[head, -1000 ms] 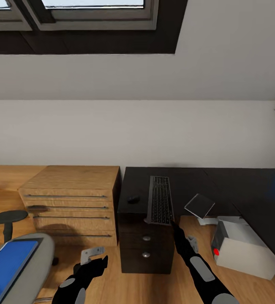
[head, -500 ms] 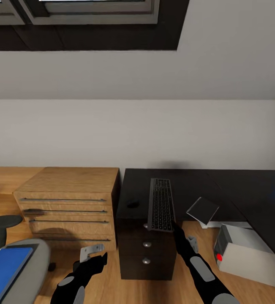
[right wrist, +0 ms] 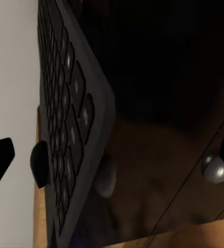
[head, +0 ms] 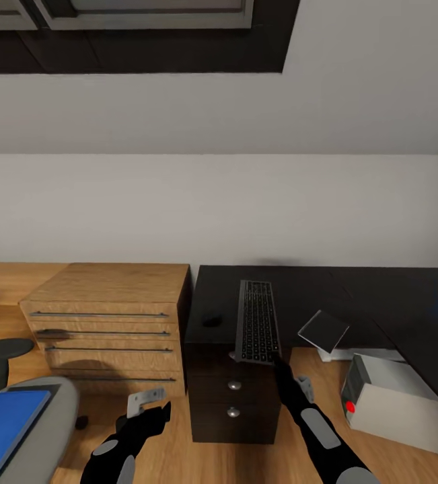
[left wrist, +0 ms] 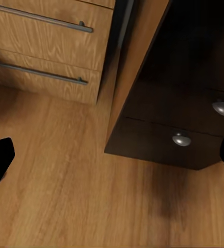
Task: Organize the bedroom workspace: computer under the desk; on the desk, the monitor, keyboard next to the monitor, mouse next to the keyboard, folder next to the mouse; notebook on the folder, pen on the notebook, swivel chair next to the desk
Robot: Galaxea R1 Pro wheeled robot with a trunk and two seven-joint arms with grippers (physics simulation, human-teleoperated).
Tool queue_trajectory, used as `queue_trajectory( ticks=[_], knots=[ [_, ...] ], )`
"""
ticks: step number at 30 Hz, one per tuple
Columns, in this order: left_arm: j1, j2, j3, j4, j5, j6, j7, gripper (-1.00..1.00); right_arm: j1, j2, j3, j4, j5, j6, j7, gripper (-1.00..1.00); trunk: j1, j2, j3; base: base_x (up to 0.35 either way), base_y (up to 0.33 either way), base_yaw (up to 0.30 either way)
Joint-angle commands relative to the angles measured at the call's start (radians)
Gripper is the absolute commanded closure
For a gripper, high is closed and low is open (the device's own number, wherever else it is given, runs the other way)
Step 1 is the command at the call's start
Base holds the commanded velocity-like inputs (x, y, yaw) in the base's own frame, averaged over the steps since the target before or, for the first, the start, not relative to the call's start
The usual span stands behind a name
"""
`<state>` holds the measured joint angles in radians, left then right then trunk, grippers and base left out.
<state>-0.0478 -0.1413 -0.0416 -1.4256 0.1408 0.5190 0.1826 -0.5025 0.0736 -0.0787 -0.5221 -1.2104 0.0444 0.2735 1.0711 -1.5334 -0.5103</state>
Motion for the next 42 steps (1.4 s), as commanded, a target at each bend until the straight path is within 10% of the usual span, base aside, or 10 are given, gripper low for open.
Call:
queue_trajectory(
  ticks=[1, 14, 37, 38, 42],
  knots=[
    [0.0, 0.001, -0.002, 0.001, 0.01, 0.004, 0.008, -1.0, -0.001, 0.002, -0.004, 0.001, -0.01, 0.005, 0.006, -1.0, 0.0, -0.001, -0.001, 0.0, 0.0, 0.0],
    [-0.001, 0.009, -0.001, 0.01, 0.008, -0.004, 0.004, -1.0, -0.001, 0.014, 0.074, -0.001, -0.009, 0.003, 0.009, -1.0, 0.0, -0.001, -0.001, 0.04, 0.034, 0.0],
    [-0.001, 0.009, -0.003, 0.034, 0.008, -0.002, 0.006, -1.0, -0.001, 0.012, 0.079, -0.004, -0.008, 0.0, 0.007, -1.0, 0.0, -0.001, -0.001, 0.072, 0.023, 0.0],
    [-0.001, 0.009, -0.003, 0.034, 0.008, -0.002, 0.006, -1.0, -0.001, 0.012, 0.08, -0.004, -0.007, -0.001, 0.006, 1.0, 0.0, -0.001, -0.001, 0.001, 0.0, 0.0],
    [-0.001, 0.009, -0.003, 0.034, 0.008, -0.001, 0.006, -1.0, -0.001, 0.012, 0.079, -0.005, -0.006, -0.001, 0.007, 1.0, 0.0, -0.001, -0.001, 0.0, 0.0, 0.0]
  ],
)
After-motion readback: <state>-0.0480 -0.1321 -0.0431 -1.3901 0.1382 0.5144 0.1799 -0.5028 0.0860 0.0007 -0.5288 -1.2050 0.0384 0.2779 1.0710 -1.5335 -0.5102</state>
